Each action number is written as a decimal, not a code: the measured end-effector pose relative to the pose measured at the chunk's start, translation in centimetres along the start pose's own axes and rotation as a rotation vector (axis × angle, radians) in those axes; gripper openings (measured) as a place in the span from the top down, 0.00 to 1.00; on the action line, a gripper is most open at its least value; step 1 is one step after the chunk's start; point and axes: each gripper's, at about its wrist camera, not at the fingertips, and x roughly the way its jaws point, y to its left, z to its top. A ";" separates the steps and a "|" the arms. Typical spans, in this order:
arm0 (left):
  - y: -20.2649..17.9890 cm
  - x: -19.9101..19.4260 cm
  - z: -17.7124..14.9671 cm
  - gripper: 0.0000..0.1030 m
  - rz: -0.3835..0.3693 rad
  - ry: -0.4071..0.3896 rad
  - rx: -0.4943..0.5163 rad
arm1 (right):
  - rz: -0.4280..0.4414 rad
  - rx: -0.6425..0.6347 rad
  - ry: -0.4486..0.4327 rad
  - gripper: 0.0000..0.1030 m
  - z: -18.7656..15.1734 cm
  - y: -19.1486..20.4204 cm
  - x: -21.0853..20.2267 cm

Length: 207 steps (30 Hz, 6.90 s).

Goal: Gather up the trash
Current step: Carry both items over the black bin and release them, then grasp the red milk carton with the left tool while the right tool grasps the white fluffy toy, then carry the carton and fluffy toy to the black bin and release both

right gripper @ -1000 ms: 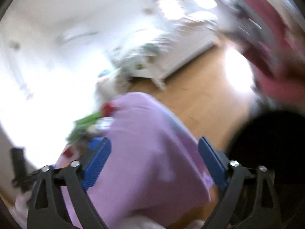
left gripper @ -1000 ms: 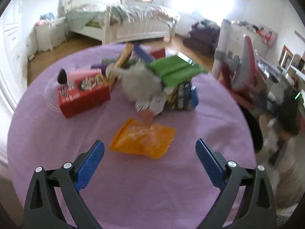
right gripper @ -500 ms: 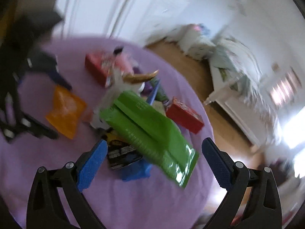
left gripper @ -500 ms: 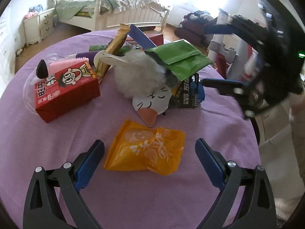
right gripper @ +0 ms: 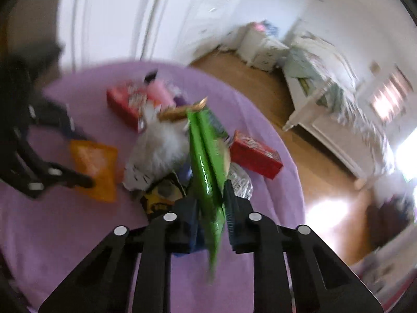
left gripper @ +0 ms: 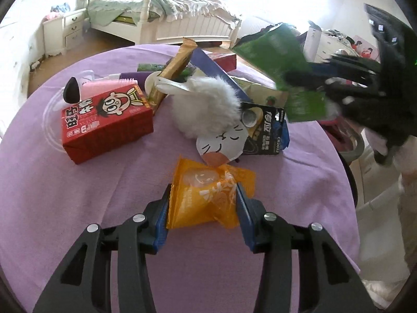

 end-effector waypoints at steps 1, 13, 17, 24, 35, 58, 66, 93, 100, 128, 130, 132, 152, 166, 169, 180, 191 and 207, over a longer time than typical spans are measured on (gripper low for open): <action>0.0 -0.1 0.0 0.56 0.000 -0.005 -0.001 | 0.015 0.052 -0.024 0.85 -0.2 -0.3 -1.0; -1.3 -2.9 -0.6 0.57 -0.082 -0.136 -0.058 | 0.289 0.851 -0.312 0.87 -8.4 -4.2 -9.4; -4.3 -4.1 -0.3 0.57 -0.159 -0.182 -0.042 | 0.298 1.008 -0.323 0.87 -12.8 -5.1 -10.1; -11.4 -2.3 2.2 0.56 -0.280 -0.184 0.036 | 0.160 1.166 -0.341 0.87 -20.1 -8.0 -12.7; -25.9 6.5 4.2 0.56 -0.471 -0.028 0.208 | -0.149 1.371 -0.337 0.87 -33.5 -12.3 -17.0; -35.9 17.9 3.5 0.20 -0.448 0.191 0.288 | -0.390 1.549 -0.138 0.27 -45.6 -13.8 -15.5; -29.4 10.8 4.9 0.05 -0.652 -0.023 -0.022 | -0.207 1.704 -0.378 0.05 -45.2 -13.3 -16.1; -0.7 -3.6 3.5 0.05 0.368 -0.249 0.248 | 0.143 0.696 -0.160 0.24 -5.3 -0.1 -4.5; 3.6 -0.7 4.6 0.05 0.295 -0.160 0.357 | 0.134 0.491 -0.092 0.24 0.7 3.4 0.9; 4.2 0.1 4.5 0.44 0.131 -0.039 0.171 | 0.273 0.764 -0.088 0.57 -3.3 -0.6 3.5; 3.7 -1.0 3.9 0.45 0.125 -0.064 0.154 | 0.298 0.805 -0.135 0.57 -4.3 -1.0 1.4; 3.1 -2.3 3.3 0.48 0.123 -0.100 0.127 | 0.308 0.840 -0.174 0.57 -5.5 -1.5 -0.5; -4.4 -0.3 -0.8 0.15 0.138 -0.006 0.037 | 0.276 1.045 -0.258 0.57 -18.4 -4.9 -8.0; -10.8 0.0 1.8 0.50 -0.005 -0.059 0.083 | 0.232 1.169 -0.324 0.57 -25.4 -6.9 -11.5; -14.0 0.5 2.8 0.50 -0.105 -0.062 0.100 | 0.169 1.234 -0.343 0.57 -28.5 -8.6 -12.9; -29.3 8.7 4.2 0.49 -0.421 0.048 0.237 | -0.036 1.454 -0.324 0.57 -38.7 -11.8 -15.2; -36.6 15.2 3.6 0.47 -0.437 0.151 0.350 | -0.097 1.550 -0.255 0.53 -43.4 -12.5 -14.4; -34.1 11.4 3.5 0.07 -0.352 0.074 0.375 | -0.087 1.514 -0.247 0.33 -41.3 -12.1 -14.7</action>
